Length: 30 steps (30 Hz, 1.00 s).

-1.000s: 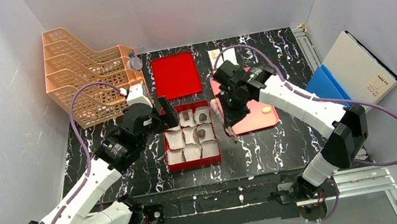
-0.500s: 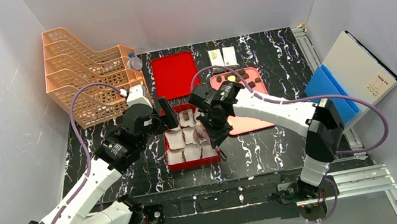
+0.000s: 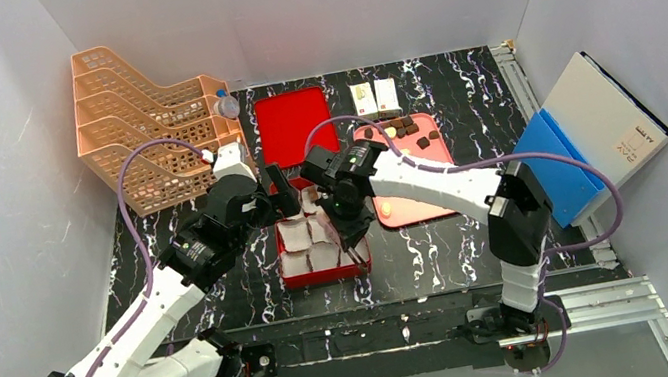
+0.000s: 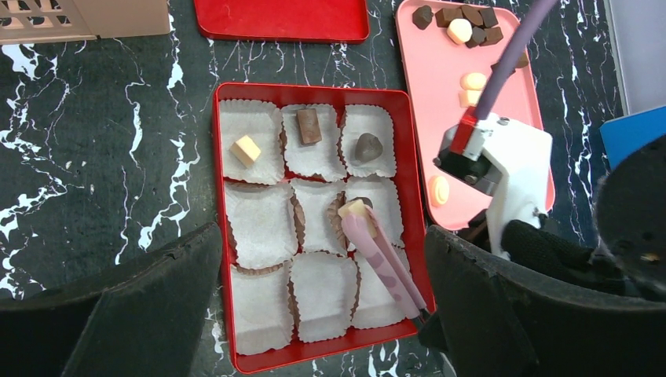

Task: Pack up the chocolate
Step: Place the fake chocolate in the packing box.

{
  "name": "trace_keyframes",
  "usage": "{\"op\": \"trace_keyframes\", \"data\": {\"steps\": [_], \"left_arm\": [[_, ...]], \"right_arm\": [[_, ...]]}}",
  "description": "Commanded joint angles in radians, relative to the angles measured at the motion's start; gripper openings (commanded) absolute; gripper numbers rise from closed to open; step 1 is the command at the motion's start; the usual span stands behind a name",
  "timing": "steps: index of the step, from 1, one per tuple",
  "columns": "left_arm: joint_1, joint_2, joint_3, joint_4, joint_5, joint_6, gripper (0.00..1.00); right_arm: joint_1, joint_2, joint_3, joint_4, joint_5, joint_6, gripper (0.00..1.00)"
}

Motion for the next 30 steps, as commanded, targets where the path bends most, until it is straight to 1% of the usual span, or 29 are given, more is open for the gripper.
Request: {"op": "trace_keyframes", "data": {"steps": [1,4,11,16,19,21,27,30], "left_arm": [[0.006,-0.016,0.018,-0.026,-0.019,0.012,0.98],[0.006,-0.021,0.02,-0.033,-0.022,0.016,0.98],[0.008,-0.032,0.013,-0.043,-0.032,0.025,0.98],[0.007,-0.035,0.007,-0.046,-0.032,0.026,0.98],[0.006,-0.035,0.008,-0.049,-0.031,0.027,0.98],[0.007,-0.035,0.007,-0.053,-0.031,0.029,0.98],[0.006,-0.039,0.004,-0.056,-0.03,0.025,0.99],[0.006,-0.042,0.003,-0.058,-0.029,0.023,0.99]], "right_arm": [[0.01,0.037,0.07,0.011,-0.015,-0.015,0.01],[0.01,0.062,0.09,0.009,-0.017,-0.024,0.02],[0.011,0.115,0.126,-0.003,-0.018,-0.039,0.12],[0.01,0.128,0.128,-0.001,-0.017,-0.047,0.2],[0.01,0.13,0.129,-0.002,-0.013,-0.047,0.21],[0.009,0.13,0.127,0.0,-0.013,-0.048,0.25],[0.009,0.132,0.127,0.001,-0.012,-0.05,0.27],[0.009,0.13,0.124,0.001,-0.009,-0.05,0.31]]}}
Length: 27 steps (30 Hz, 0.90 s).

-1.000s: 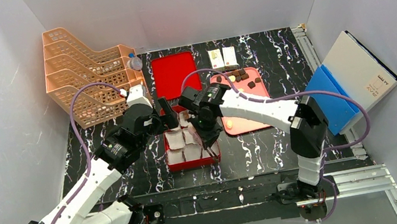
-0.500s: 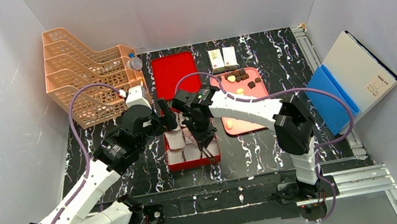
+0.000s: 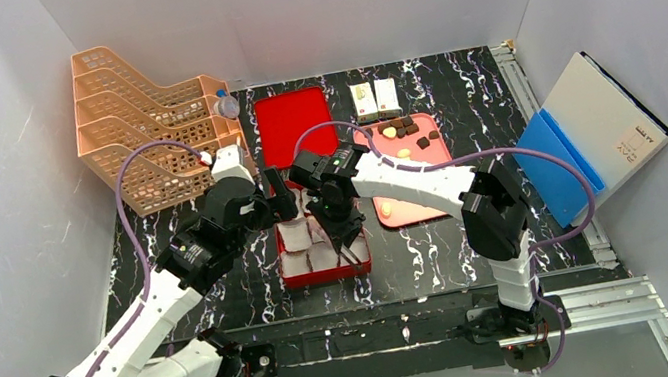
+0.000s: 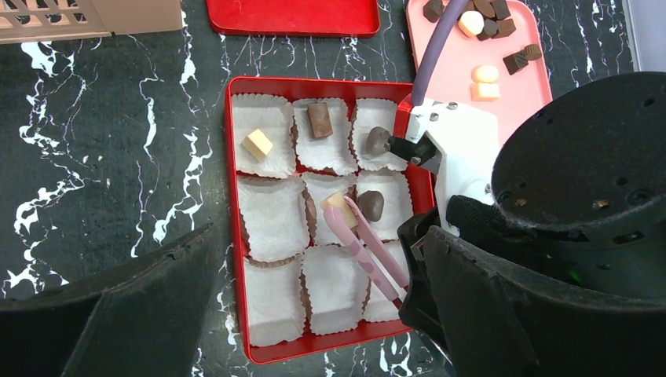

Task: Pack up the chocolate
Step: Place the fake chocolate in the packing box, then pick up the fake chocolate from the plate.

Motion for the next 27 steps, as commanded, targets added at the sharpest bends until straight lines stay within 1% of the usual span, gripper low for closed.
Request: {"op": "trace_keyframes", "data": {"steps": [1,6,8,16,22,27], "left_arm": [[0.006,-0.026,0.002,-0.027,-0.023,0.004,0.98],[0.007,-0.03,-0.001,-0.026,-0.02,-0.002,0.98],[0.006,-0.03,-0.002,-0.027,-0.019,-0.003,0.98],[0.007,-0.033,-0.005,-0.027,-0.018,-0.004,0.98],[0.006,-0.027,-0.002,-0.026,-0.018,-0.003,0.99],[0.007,-0.015,0.007,-0.024,-0.011,0.0,0.98]], "right_arm": [[0.004,0.003,0.042,-0.002,-0.003,-0.012,0.31],[0.004,-0.001,0.035,-0.002,0.001,-0.013,0.33],[0.002,-0.003,0.032,-0.002,0.005,-0.014,0.35],[-0.002,-0.01,0.026,-0.002,0.007,-0.014,0.35],[-0.005,-0.034,0.047,-0.011,0.041,-0.011,0.33],[-0.03,-0.079,0.082,-0.037,0.109,0.001,0.27]]}}
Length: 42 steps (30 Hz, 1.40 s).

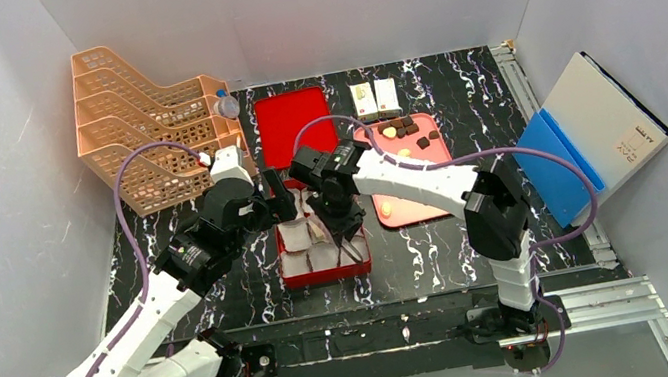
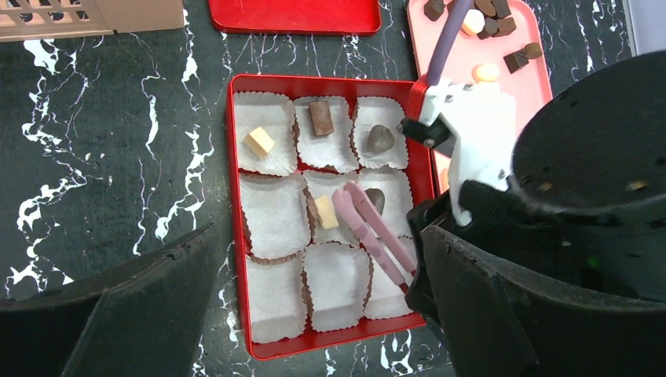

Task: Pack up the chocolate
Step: Pick up the fake chocolate from the plate.

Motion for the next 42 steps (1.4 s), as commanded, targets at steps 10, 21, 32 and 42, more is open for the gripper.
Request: {"op": "trace_keyframes", "data": {"steps": [10,21,32,42], "left_arm": [[0.007,0.006,0.005,-0.001,0.004,-0.002,0.98],[0.006,0.032,0.007,0.019,0.018,-0.005,0.98],[0.007,0.062,0.012,0.038,0.018,0.017,0.98],[0.006,0.112,0.031,0.058,0.033,0.045,0.98]], "right_arm": [[-0.148,-0.233,-0.005,-0.047,0.145,0.016,0.25],[-0.414,-0.314,-0.176,0.011,0.159,-0.034,0.27],[-0.622,-0.185,-0.18,0.113,0.137,-0.087,0.28],[-0.675,0.004,-0.051,0.106,0.139,-0.126,0.33]]}}
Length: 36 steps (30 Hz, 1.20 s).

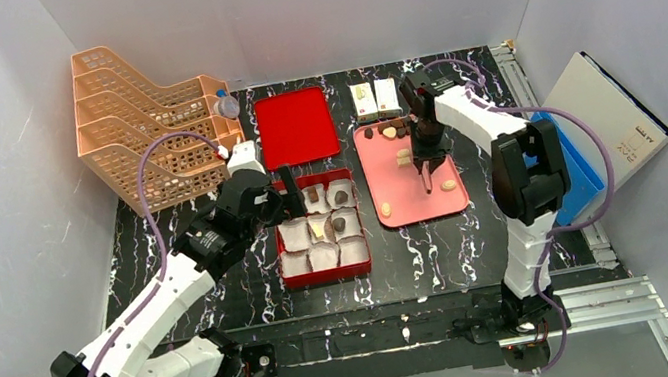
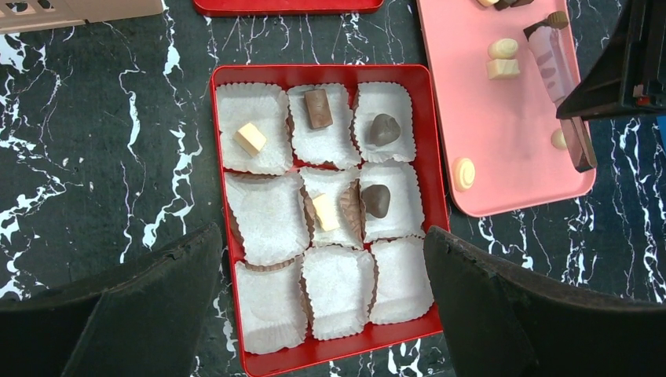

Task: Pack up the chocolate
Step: Pick up the fake chocolate from the plate.

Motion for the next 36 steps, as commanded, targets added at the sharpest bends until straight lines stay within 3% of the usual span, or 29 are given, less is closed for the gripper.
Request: {"op": "trace_keyframes", "data": {"steps": [1,24,27,36], "left_arm": [[0.008,0.01,0.032,0.011,0.004,0.025,0.98],[0.019,0.068,0.04,0.045,0.042,0.024,0.98],[0.02,0.064,0.037,0.043,0.042,0.024,0.98],[0.02,0.068,0.028,0.052,0.039,0.016,0.98]], "right_arm": [[-0.018,0.029,0.092,0.007,0.001,-0.026,0.33],[-0.065,0.062,0.069,-0.007,0.026,-0.042,0.37],[-0.072,0.071,0.072,-0.007,0.027,-0.042,0.47],[-0.093,0.111,0.075,0.009,-0.005,-0.074,0.46]]}}
